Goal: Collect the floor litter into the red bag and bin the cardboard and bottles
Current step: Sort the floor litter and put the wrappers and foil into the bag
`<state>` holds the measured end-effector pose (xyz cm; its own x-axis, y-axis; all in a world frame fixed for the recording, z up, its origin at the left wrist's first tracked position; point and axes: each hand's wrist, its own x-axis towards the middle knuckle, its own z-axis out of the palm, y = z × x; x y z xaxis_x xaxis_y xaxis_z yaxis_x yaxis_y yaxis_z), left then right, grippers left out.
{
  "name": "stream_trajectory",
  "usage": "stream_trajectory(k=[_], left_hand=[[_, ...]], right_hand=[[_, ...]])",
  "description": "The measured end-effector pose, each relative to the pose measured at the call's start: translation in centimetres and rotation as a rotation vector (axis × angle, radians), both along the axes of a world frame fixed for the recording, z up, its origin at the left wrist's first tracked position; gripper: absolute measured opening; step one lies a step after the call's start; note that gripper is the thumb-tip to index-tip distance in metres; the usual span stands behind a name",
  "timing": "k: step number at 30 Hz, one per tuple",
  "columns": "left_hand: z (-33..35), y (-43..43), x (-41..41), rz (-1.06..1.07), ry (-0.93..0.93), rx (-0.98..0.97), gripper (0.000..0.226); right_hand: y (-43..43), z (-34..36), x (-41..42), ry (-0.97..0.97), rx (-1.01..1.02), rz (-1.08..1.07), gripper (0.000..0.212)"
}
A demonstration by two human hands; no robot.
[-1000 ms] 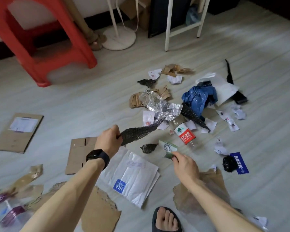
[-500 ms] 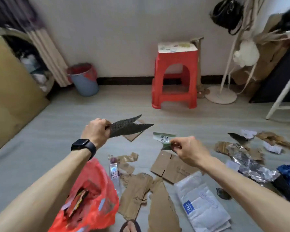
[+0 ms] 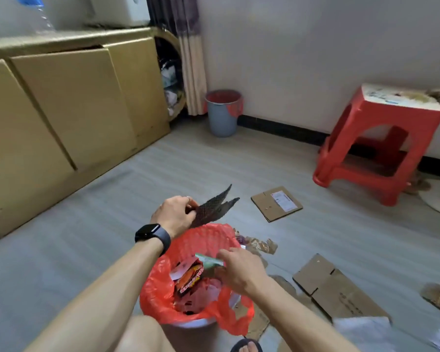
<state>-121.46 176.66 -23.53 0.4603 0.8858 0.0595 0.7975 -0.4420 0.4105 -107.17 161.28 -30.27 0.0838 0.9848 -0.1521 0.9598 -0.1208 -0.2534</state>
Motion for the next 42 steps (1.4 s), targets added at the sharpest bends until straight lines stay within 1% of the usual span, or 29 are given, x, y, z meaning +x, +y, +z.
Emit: stream_trajectory(k=[2,4,5,6,7,8,9,10,11,12,13,14,15,17,19,21,23,25,26,29,31,32,33,35,36,37,39,40,42], left_hand=[[0.2,-0.3,1.3,-0.061,0.002,-0.017,0.017],[0.6,-1.2,3.4,-0.191,0.042,-0.037,0.018],[0.9,-1.7,4.2,-0.26,0.064,-0.055,0.018],[1.3,-2.7,5.8,-0.338,0.06,-0.068,0.018],[1.9,-3.7,7.4,-0.403,0.04,-0.077,0.019],[2.5,-4.7,8.8,-0.463,0.0,-0.092,0.019],[3.2,-5.8,10.1,-0.519,-0.055,-0.12,0.02],[4.1,-7.2,11.7,-0.58,-0.138,-0.158,0.02],[5.0,-8.5,13.0,-0.616,-0.24,-0.207,0.022],[5.6,-9.7,14.2,-0.63,-0.352,-0.249,0.024],[6.2,-11.0,15.7,-0.625,-0.447,-0.267,0.028],[6.3,-11.8,16.6,-0.593,-0.512,-0.243,0.033],[6.4,-12.7,17.9,-0.566,-0.54,-0.178,0.039],[5.9,-14.1,19.5,-0.563,-0.525,0.029,0.048],[5.4,-15.7,20.8,-0.688,-0.499,0.191,0.047],[5.4,-17.5,21.9,-0.843,-0.441,0.211,0.045],[5.1,-18.8,22.7,-0.951,-0.343,0.214,0.056],[4.8,-19.7,23.6,-1.0,-0.285,0.23,0.063],[4.8,-20.0,23.9,-1.009,-0.281,0.237,0.061],[4.7,-20.8,24.6,-0.998,-0.32,0.179,0.045],[4.4,-21.0,24.8,-0.929,-0.378,0.03,0.031],[4.2,-20.9,24.8,-0.89,-0.395,-0.043,0.026],[4.1,-20.7,24.8,-0.854,-0.401,-0.106,0.024],[4.0,-20.1,24.8,-0.797,-0.413,-0.289,0.021],[4.0,-19.8,24.6,-0.776,-0.432,-0.404,0.023],[4.0,-19.6,24.5,-0.765,-0.449,-0.495,0.029],[3.9,-19.3,24.2,-0.745,-0.454,-0.559,0.043],[3.8,-19.1,24.0,-0.725,-0.45,-0.541,0.044],[4.0,-19.1,23.8,-0.694,-0.46,-0.428,0.037]], right_hand=[[-1.1,0.7,0.9,0.059,0.052,-0.05,0.044],[-2.4,2.5,2.9,0.063,0.243,-0.112,0.044],[-2.8,3.6,3.8,0.041,0.345,-0.134,0.044],[-3.7,4.9,5.5,-0.008,0.411,-0.171,0.048],[-4.7,6.3,7.2,-0.059,0.437,-0.194,0.057],[-5.5,7.4,8.8,-0.093,0.418,-0.217,0.065],[-6.2,8.4,10.1,-0.106,0.362,-0.246,0.068],[-7.4,9.5,11.5,-0.089,0.297,-0.293,0.062],[-8.3,10.1,12.6,-0.038,0.271,-0.327,0.049],[-9.3,10.4,13.2,0.054,0.298,-0.377,0.032],[-10.6,10.7,14.1,0.181,0.351,-0.452,0.017],[-11.5,10.7,14.6,0.32,0.4,-0.534,0.009],[-12.8,10.9,15.5,0.437,0.445,-0.616,0.009],[-14.9,11.5,16.8,0.637,0.495,-0.726,0.012],[-16.9,12.2,17.8,0.813,0.531,-0.793,0.007],[-18.6,12.6,18.3,0.953,0.526,-0.81,0.008],[-20.2,12.7,18.7,1.048,0.485,-0.804,0.011],[-21.8,12.8,19.2,1.07,0.448,-0.81,0.014],[-22.3,12.8,19.5,1.073,0.43,-0.815,0.015],[-23.3,12.6,20.0,1.13,0.426,-0.816,0.018],[-23.3,12.4,20.0,1.138,0.493,-0.85,0.021],[-23.2,12.5,20.0,1.1,0.527,-0.874,0.025],[-23.1,12.4,20.2,1.014,0.541,-0.882,0.032],[-23.3,12.3,20.7,0.862,0.48,-0.816,0.048],[-23.3,12.1,20.7,0.851,0.424,-0.77,0.054],[-23.3,11.9,20.8,0.887,0.383,-0.732,0.053],[-22.9,11.4,20.4,0.941,0.387,-0.685,0.037],[-22.5,11.4,20.0,0.924,0.417,-0.686,0.029],[-21.7,11.5,19.5,0.902,0.475,-0.733,0.024]])
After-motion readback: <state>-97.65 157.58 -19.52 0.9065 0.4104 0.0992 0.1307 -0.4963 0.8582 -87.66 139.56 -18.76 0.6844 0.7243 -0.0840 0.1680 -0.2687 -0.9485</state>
